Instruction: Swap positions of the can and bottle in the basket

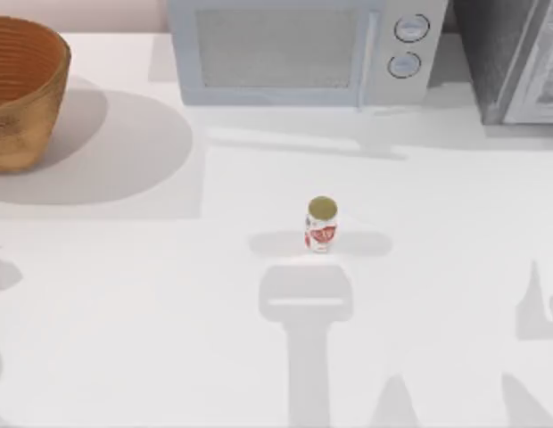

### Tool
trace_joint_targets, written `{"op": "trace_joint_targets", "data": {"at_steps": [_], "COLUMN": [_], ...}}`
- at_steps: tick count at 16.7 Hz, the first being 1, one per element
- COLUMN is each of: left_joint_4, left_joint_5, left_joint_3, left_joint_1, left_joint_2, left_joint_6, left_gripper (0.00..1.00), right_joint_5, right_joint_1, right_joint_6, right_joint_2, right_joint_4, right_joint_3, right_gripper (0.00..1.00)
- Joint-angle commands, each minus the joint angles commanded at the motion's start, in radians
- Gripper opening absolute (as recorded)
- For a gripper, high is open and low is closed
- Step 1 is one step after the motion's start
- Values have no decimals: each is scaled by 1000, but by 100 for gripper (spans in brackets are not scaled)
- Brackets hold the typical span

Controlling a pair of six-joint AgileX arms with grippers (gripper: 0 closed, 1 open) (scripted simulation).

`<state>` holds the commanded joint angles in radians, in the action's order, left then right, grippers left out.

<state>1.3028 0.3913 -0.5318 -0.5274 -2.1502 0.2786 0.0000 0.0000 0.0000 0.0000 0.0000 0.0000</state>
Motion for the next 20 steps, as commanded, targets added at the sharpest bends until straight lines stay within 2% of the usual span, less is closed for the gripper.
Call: {"op": "trace_joint_targets", "data": {"at_steps": [4,7,10,13,16,18,20], "left_joint_4": [-400,-763,-1107,-1389,-1581,-1657,-1690], "left_joint_5": [116,257,418,587,743,814,846], "left_joint_3": [-277,-528,-766,-975,-1147,-1222,-1255], "left_joint_1": [-152,-226,-245,-192,-90,-30,2], "left_joint_2": [-3,27,77,115,125,124,120], "left_joint_6": [159,261,329,351,342,330,323], "left_gripper": [0,0,0,0,0,0,0], "right_joint_5": [0,0,0,0,0,0,0], "right_joint_1": [0,0,0,0,0,0,0], "right_joint_6": [0,0,0,0,0,0,0], "right_joint_2": [0,0,0,0,0,0,0], "right_joint_4": [0,0,0,0,0,0,0], "right_joint_3": [0,0,0,0,0,0,0], "right_gripper": [100,100,100,100,100,100,100]}}
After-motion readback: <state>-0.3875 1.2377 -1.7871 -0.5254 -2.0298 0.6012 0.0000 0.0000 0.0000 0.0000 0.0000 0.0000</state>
